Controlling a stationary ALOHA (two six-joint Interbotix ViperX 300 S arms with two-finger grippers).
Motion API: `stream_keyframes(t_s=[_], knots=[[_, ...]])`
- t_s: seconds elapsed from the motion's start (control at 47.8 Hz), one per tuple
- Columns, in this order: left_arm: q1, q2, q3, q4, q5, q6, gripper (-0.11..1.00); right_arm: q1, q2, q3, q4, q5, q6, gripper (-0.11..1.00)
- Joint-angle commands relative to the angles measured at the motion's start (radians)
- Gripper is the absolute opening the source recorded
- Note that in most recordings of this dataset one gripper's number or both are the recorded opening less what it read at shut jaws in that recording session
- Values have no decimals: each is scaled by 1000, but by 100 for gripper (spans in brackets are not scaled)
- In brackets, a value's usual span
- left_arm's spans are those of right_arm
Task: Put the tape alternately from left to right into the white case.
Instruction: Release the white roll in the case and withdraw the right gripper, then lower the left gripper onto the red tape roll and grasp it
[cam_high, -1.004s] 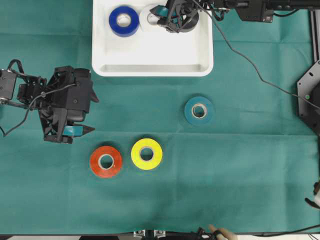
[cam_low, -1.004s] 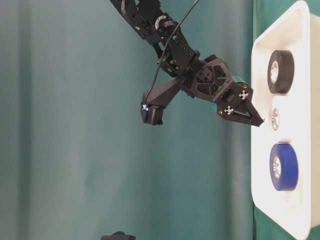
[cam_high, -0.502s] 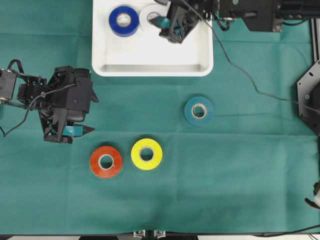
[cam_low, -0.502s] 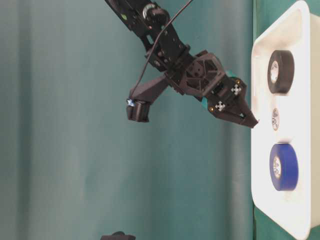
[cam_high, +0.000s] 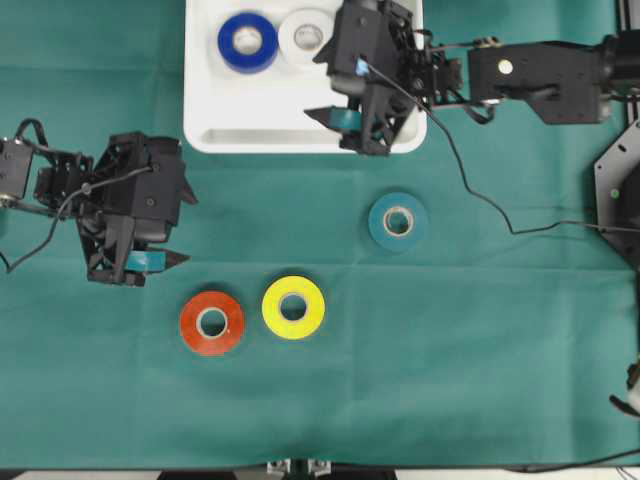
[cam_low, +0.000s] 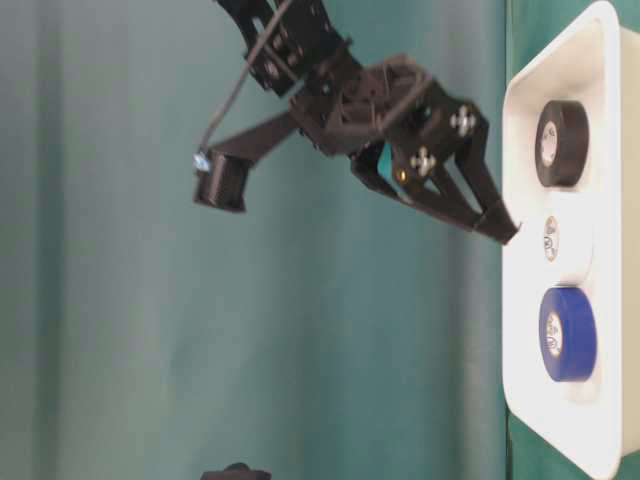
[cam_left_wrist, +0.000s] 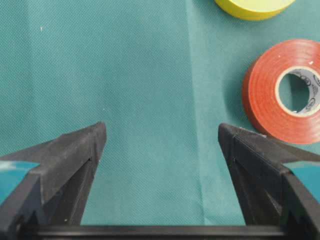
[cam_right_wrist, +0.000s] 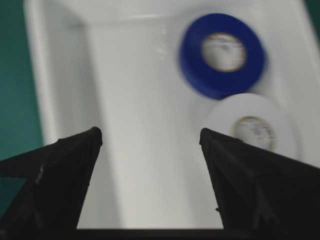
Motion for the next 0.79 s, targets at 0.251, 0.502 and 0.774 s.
stream_keyframes(t_s=[0.251,0.502,0.774], knots=[[2,-9,-21,0,-8,0,77,129,-91,55,-2,-9,5,85],[2,-9,-21,0,-8,-2,77,198,-124,112,0,-5,6,84],[2,-9,-25,-2,-8,-2,77,221,-161,161,3,-8,6,85]])
